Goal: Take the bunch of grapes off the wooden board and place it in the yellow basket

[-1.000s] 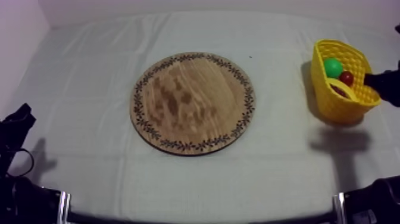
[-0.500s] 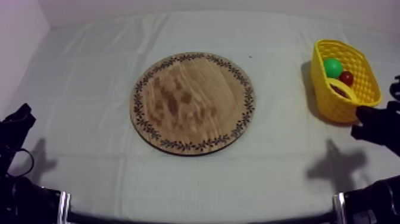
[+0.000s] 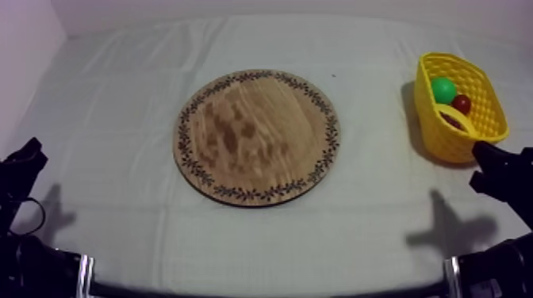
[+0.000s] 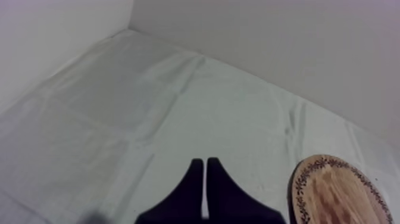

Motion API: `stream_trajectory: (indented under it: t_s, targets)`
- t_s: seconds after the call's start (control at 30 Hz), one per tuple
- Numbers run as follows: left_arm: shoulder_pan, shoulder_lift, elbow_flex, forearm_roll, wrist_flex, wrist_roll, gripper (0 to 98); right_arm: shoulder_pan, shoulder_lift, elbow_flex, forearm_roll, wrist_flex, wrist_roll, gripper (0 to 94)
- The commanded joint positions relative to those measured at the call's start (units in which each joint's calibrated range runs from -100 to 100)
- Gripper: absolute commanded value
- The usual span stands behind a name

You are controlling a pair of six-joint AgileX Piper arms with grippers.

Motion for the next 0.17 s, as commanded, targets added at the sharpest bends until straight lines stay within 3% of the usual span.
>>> stream_trajectory:
  t_s: [0.0,0.13]
  targets:
    - [0.0,0.0,0.0,0.01,0.0,0.0,0.0,-0.1,-0.1,0.1,0.2,-0.3,9.5,0.4]
    - [0.0,0.0,0.0,0.01,0.0,0.0,0.0,-0.2,-0.3,0.2,0.4,-0.4,12.3,0.4]
